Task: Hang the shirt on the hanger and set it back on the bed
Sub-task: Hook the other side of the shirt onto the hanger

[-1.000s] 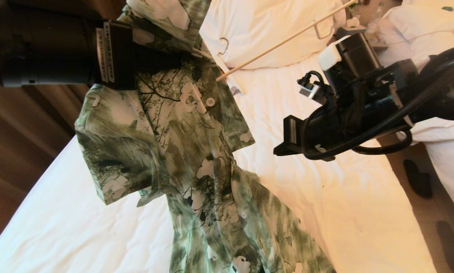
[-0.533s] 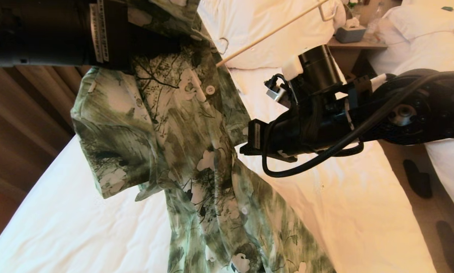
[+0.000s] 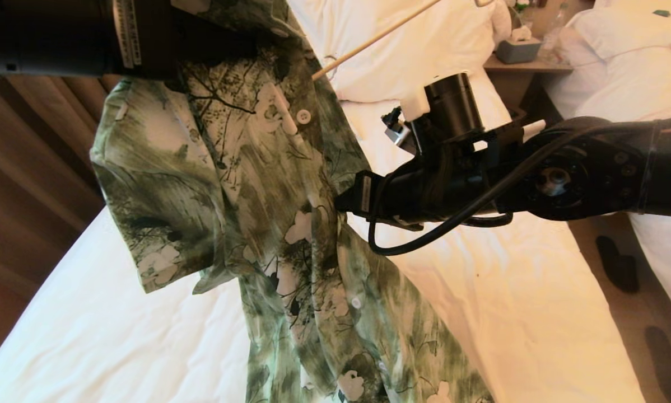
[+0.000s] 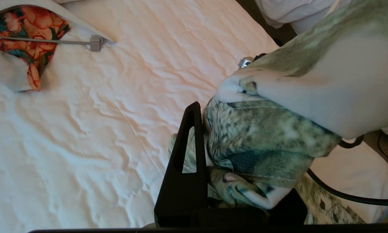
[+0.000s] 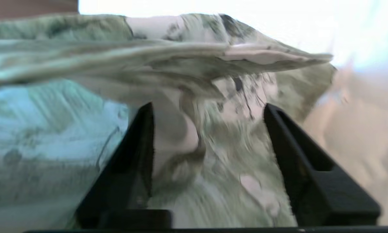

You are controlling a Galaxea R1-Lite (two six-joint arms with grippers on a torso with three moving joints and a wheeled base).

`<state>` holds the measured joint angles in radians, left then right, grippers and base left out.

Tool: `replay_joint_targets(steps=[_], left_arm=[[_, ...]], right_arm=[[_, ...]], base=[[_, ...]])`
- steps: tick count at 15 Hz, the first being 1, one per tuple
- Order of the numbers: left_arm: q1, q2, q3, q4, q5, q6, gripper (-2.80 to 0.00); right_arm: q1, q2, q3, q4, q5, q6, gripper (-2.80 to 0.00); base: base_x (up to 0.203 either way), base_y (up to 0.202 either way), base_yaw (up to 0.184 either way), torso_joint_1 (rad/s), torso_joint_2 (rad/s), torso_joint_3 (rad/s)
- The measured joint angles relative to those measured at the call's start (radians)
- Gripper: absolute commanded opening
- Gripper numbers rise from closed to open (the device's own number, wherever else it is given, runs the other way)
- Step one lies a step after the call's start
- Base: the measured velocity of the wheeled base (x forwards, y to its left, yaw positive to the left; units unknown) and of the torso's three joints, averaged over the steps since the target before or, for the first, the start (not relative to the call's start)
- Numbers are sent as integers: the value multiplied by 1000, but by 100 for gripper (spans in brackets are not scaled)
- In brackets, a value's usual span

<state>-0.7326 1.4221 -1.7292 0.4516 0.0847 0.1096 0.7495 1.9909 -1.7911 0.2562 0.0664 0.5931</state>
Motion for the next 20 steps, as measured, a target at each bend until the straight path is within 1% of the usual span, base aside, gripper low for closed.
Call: replay_joint_targets(steps=[2, 6, 9, 11, 14, 15, 18, 20], left_arm=[[0, 1, -32, 39, 0, 0, -280], [6, 7, -90, 58, 2, 0, -280], [12, 20, -159, 128, 2, 0, -280], [15, 24, -172, 133, 2, 0, -280], [20, 26, -179, 133, 2, 1, -280], [20, 27, -184, 133, 2, 1, -280], [21, 27, -185, 134, 0, 0, -280], [21, 26, -178, 136, 0, -1, -280]], right_arm=[[9, 21, -1, -57, 0, -3, 0], [18, 59, -3, -156, 0, -4, 0], [26, 81, -9, -279, 2, -2, 0], [44, 90, -10, -343, 2, -1, 0], [59, 100, -20, -361, -1, -2, 0], [60, 107, -32, -364, -5, -2, -280], [59, 120, -57, -365, -11, -2, -280], [43, 120, -74, -365, -26, 0, -280]], base=[[0, 0, 0, 0, 0, 0], [0, 0, 0, 0, 0, 0], [0, 0, 0, 0, 0, 0], [0, 0, 0, 0, 0, 0], [0, 0, 0, 0, 0, 0], [0, 0, 0, 0, 0, 0], [0, 0, 0, 0, 0, 0], [0, 0, 0, 0, 0, 0]])
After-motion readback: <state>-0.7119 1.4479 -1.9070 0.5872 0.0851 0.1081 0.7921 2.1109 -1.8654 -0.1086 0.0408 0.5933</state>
